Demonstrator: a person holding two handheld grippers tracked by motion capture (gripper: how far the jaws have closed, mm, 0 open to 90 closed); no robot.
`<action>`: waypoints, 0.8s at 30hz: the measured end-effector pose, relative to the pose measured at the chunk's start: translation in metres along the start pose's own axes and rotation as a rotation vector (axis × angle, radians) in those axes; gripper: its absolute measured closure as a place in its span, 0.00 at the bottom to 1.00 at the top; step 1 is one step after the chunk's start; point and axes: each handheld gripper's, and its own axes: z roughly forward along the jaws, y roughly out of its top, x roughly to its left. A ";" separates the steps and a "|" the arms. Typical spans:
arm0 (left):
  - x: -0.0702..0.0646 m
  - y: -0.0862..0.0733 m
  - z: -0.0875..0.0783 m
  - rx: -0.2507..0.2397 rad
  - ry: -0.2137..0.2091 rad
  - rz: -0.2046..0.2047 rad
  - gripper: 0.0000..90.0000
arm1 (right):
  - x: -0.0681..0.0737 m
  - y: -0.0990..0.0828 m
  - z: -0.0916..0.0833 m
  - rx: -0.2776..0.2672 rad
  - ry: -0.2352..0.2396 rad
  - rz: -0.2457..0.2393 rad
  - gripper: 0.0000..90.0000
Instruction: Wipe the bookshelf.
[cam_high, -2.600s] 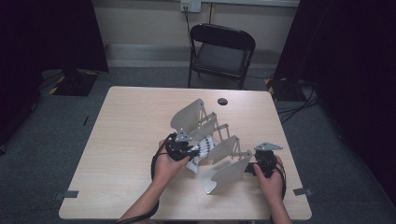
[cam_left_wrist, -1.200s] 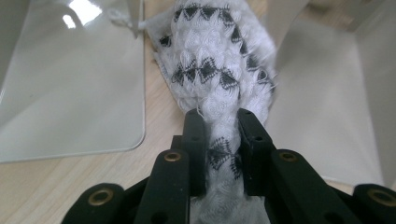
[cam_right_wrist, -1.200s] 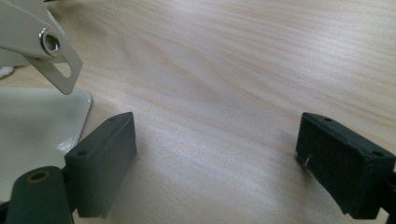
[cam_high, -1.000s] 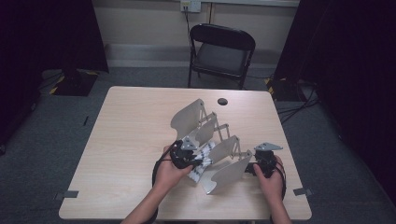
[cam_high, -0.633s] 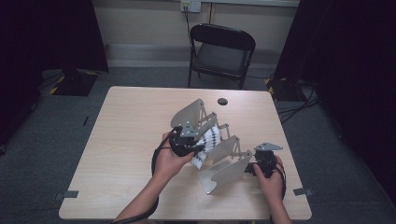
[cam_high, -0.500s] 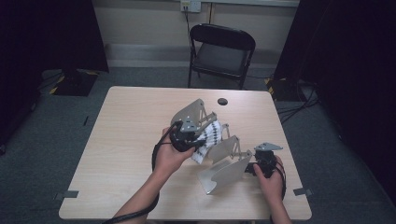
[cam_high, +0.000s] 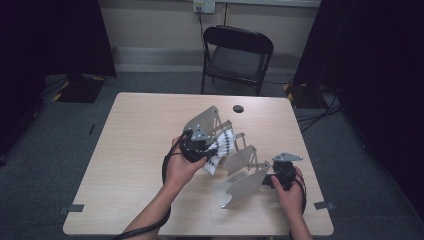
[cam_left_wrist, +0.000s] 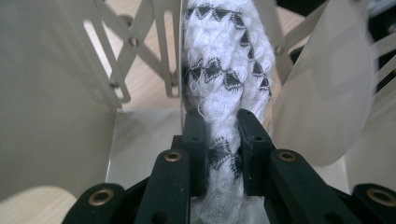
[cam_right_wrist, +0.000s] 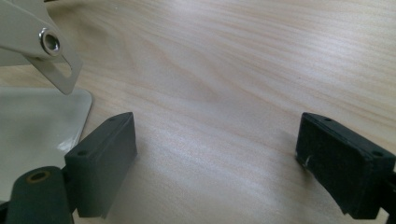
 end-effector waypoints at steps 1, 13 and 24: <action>0.000 -0.005 0.003 0.012 0.000 0.001 0.85 | 0.000 0.000 0.000 0.000 0.000 0.000 0.13; -0.003 -0.046 0.029 0.098 -0.001 -0.032 0.84 | 0.000 0.000 0.000 0.001 0.001 -0.001 0.13; -0.001 -0.062 0.035 0.121 -0.011 -0.044 0.84 | 0.000 0.000 0.000 0.000 0.002 -0.001 0.13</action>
